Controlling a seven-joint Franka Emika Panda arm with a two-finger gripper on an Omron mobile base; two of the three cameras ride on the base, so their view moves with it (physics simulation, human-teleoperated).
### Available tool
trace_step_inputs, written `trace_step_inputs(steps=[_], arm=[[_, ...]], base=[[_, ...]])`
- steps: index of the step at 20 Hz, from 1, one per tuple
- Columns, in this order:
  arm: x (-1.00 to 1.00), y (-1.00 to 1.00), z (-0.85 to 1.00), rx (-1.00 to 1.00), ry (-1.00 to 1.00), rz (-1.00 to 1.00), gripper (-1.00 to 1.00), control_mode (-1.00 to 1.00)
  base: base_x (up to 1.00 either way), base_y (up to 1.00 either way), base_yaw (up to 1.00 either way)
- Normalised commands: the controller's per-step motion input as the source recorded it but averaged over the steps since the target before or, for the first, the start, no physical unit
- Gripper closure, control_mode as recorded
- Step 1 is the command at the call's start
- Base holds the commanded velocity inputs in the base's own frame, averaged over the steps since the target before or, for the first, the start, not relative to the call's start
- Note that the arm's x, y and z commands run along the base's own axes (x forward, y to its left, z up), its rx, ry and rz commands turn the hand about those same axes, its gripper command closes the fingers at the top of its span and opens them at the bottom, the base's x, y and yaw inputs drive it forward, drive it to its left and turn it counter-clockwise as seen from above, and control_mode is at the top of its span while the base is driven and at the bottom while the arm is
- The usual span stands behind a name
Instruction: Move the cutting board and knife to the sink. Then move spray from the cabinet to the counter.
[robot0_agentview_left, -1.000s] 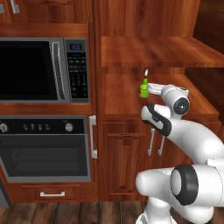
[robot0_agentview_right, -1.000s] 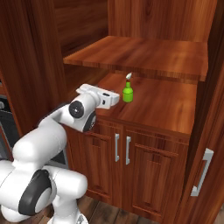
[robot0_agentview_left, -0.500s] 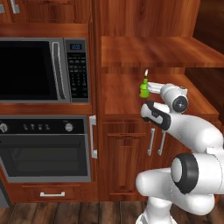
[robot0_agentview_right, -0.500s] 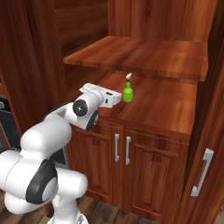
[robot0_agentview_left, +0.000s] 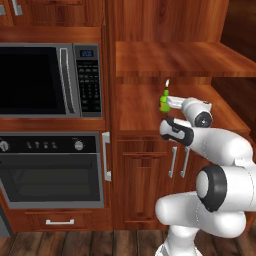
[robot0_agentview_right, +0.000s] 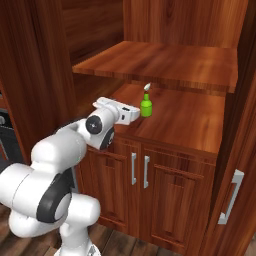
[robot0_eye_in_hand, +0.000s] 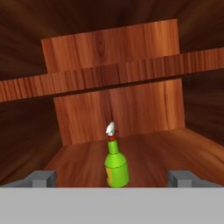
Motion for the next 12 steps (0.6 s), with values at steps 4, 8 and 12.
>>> trace_step_inputs(steps=[4, 8, 12], arm=[[0.22, 0.0, -0.01, 0.0, 0.04, 0.0, -1.0, -1.0], [0.13, 0.0, 0.03, 0.0, 0.08, 0.0, -1.0, -1.0], [0.1, 0.0, 0.0, 0.0, 0.08, 0.0, -1.0, -1.0]], base=[[0.0, 0.0, 0.0], [0.0, 0.0, 0.0], [0.0, 0.0, 0.0]])
